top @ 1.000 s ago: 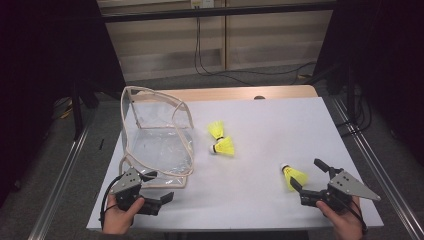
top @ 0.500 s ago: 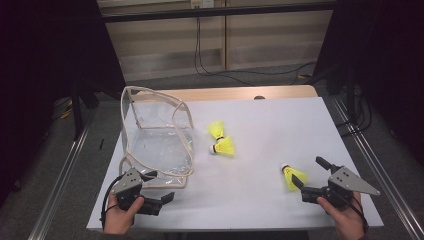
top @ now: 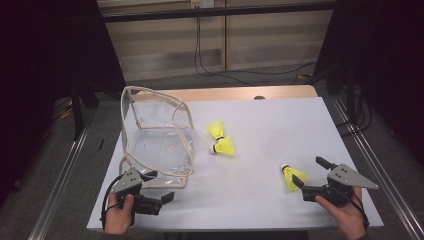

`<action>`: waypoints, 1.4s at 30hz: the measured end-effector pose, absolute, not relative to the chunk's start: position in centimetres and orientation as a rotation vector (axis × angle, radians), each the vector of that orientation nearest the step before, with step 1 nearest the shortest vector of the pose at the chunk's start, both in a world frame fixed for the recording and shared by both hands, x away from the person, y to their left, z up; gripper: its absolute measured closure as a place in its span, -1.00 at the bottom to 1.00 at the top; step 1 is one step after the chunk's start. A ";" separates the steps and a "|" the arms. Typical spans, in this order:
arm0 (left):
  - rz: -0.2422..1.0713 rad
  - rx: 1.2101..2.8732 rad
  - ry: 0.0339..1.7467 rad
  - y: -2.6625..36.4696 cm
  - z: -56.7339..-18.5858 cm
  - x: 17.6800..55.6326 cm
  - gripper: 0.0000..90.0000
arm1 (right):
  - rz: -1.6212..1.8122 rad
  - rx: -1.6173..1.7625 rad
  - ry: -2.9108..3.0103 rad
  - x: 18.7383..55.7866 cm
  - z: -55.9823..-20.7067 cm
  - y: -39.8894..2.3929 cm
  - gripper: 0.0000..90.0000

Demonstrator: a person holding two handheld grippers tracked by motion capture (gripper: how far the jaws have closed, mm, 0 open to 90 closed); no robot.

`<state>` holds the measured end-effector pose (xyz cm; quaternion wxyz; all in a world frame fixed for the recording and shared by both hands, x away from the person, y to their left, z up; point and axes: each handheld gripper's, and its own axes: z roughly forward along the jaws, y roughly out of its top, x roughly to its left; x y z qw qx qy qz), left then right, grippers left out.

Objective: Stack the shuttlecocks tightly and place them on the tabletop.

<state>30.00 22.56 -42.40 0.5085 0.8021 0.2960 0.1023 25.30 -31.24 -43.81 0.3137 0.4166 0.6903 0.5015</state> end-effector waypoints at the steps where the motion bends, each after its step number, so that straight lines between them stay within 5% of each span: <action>1: 0.246 1.928 0.715 22.5 -42.4 30.0 -0.92 | 1.314 1.103 1.825 25.3 -43.8 -31.3 -0.96; 42: 0.247 1.917 0.713 22.4 -42.5 29.9 -0.93 | 1.185 1.113 2.036 25.4 -44.6 -32.1 -0.12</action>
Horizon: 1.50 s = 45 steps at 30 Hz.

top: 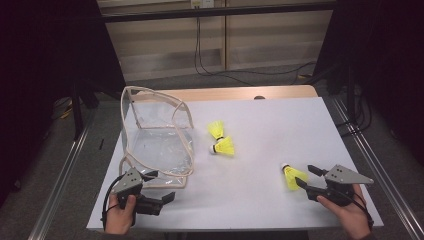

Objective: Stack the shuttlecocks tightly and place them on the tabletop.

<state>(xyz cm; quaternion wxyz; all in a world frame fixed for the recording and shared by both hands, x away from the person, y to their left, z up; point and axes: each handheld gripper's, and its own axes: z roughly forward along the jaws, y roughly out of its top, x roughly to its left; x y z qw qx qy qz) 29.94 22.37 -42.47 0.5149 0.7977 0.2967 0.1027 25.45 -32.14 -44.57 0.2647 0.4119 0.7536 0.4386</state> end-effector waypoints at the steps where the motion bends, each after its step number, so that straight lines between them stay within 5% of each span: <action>1: 0.244 1.920 0.712 22.4 -42.5 29.9 -0.93 | 1.181 1.109 2.039 25.5 -44.6 -32.1 -0.08; 12: 0.243 1.919 0.711 22.4 -42.5 30.0 -0.93 | 1.172 1.075 2.072 26.1 -44.5 -32.0 0.50; 24: 0.248 1.917 0.712 22.4 -42.5 29.9 -0.93 | 1.171 1.072 2.093 26.3 -44.5 -32.0 0.86; 45: 0.247 1.912 0.714 22.4 -42.5 29.9 -0.93 | 1.166 1.039 2.110 26.5 -44.5 -31.7 0.93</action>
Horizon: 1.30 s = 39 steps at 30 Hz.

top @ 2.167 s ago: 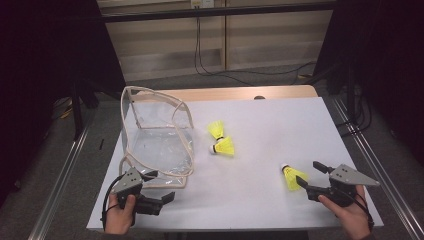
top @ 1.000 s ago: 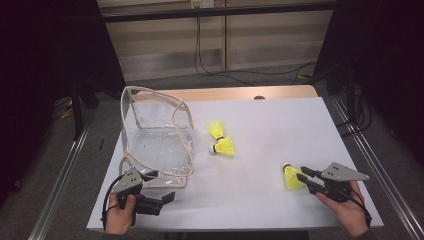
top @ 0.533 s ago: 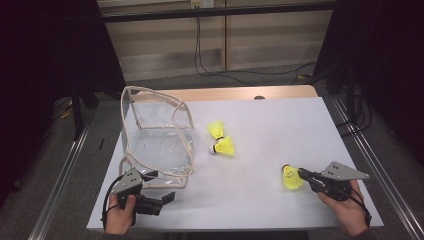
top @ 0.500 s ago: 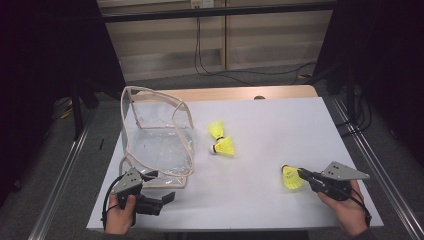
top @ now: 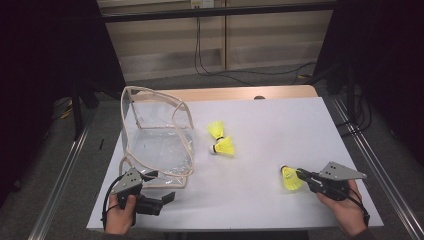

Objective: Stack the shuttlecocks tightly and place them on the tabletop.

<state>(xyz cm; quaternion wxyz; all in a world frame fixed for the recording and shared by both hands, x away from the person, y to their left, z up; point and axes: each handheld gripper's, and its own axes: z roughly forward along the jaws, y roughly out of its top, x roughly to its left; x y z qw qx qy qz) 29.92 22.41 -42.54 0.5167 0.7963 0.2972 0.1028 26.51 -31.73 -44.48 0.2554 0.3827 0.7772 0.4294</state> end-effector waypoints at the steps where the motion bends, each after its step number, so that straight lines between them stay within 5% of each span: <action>1: 0.247 1.912 0.713 22.4 -42.5 29.9 -0.93 | 1.158 1.045 2.103 26.5 -44.5 -31.8 0.93; 20: 0.246 1.901 0.715 22.4 -42.6 30.0 -0.93 | 1.185 0.961 2.084 28.7 -43.9 -30.7 0.97; 39: 0.249 1.903 0.715 22.4 -42.6 29.9 -0.94 | 1.181 1.162 2.001 27.6 -44.5 -33.1 0.25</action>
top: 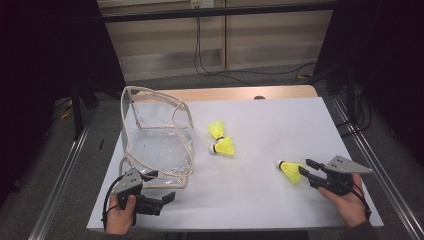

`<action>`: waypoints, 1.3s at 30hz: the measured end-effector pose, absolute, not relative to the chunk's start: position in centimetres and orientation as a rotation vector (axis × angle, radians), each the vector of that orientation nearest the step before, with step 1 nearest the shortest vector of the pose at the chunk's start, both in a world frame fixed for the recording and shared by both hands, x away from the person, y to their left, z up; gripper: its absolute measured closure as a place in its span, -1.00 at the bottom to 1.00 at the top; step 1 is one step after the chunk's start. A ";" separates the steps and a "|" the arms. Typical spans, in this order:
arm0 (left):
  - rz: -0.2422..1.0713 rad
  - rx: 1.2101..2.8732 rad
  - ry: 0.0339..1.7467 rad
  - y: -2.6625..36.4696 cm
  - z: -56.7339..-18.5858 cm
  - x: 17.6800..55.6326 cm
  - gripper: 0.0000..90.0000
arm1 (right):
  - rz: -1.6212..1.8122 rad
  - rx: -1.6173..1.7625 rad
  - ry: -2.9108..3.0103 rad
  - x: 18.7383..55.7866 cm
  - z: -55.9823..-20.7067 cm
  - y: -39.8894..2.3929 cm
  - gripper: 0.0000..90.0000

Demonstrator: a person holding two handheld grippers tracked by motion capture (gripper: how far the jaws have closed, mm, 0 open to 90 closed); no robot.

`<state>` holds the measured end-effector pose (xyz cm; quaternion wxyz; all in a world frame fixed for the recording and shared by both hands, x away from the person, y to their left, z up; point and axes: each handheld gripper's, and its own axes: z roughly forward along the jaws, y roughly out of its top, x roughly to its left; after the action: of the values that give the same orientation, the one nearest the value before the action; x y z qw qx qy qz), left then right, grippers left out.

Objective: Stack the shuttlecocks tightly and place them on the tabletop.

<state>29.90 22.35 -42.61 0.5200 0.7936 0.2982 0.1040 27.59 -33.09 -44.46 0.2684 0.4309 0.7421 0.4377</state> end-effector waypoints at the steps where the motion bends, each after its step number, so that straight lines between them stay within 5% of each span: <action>1: 0.249 1.901 0.716 22.3 -42.6 29.9 -0.94 | 1.187 1.178 1.992 27.4 -44.4 -33.2 0.21; 16: 0.253 1.907 0.716 22.3 -42.6 29.9 -0.95 | 1.322 1.290 1.955 25.7 -43.8 -31.8 -0.25; 21: 0.255 1.909 0.717 22.3 -42.6 29.9 -0.95 | 1.307 1.283 2.003 26.1 -44.3 -30.8 -0.23; 35: 0.255 1.904 0.716 22.3 -42.6 29.9 -0.95 | 1.239 1.284 2.063 28.5 -44.9 -29.1 0.25; 39: 0.254 1.902 0.715 22.3 -42.6 29.9 -0.95 | 1.250 1.279 2.073 28.8 -44.9 -29.2 0.53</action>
<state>29.94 22.34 -42.62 0.5201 0.7934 0.2981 0.1059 28.81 -29.19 -44.94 0.2004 0.4578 0.7418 0.4472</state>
